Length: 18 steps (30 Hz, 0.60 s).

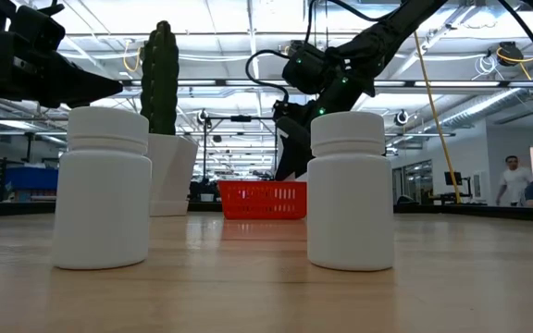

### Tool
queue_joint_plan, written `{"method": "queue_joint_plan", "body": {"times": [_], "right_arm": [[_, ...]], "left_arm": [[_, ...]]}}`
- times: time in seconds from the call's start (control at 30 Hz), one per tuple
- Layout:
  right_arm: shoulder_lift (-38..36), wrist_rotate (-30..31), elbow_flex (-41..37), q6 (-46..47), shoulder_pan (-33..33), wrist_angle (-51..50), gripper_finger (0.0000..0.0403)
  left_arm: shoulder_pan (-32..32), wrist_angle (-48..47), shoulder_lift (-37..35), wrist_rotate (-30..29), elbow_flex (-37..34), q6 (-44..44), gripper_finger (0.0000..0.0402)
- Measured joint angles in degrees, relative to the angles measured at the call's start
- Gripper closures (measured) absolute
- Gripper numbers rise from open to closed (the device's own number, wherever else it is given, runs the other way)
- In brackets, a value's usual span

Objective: Pick and place pill bottles into a basket
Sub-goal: Put the white pill bottle into the red bin

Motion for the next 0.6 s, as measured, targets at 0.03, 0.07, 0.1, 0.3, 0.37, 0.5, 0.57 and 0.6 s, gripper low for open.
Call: {"method": "queue_joint_plan", "body": {"times": [0.03, 0.07, 0.1, 0.3, 0.37, 0.5, 0.57, 0.6], "right_arm": [[0.00, 0.09, 0.00, 0.01, 0.00, 0.00, 0.0233], [0.00, 0.07, 0.00, 0.01, 0.00, 0.02, 0.0232], [0.00, 0.07, 0.00, 0.00, 0.00, 0.04, 0.0230], [0.00, 0.04, 0.00, -0.21, 0.02, 0.04, 0.0219], [0.00, 0.05, 0.00, -0.23, 0.05, 0.04, 0.0216], [0.00, 0.07, 0.00, -0.22, 0.04, 0.02, 0.0206], [0.00, 0.11, 0.00, -0.58, 0.07, 0.02, 0.0200], [0.00, 0.11, 0.00, -0.77, 0.07, 0.10, 0.0197]], "left_arm": [[0.02, 0.00, 0.00, 0.00, 0.01, 0.02, 0.0366], [0.02, 0.00, 0.00, 0.00, 0.02, 0.00, 0.0366], [0.02, 0.00, 0.01, 0.00, 0.01, 0.00, 0.0366], [0.02, 0.00, 0.00, 0.00, 0.02, 0.00, 0.0366], [0.02, 0.00, 0.00, -0.01, 0.00, 0.00, 0.0366], [0.02, 0.00, 0.00, -0.02, 0.00, 0.00, 0.0366], [0.00, 0.00, 0.00, -0.02, 0.01, 0.00, 0.0366], [0.02, 0.00, 0.01, -0.02, 0.02, 0.00, 0.0366]]}}
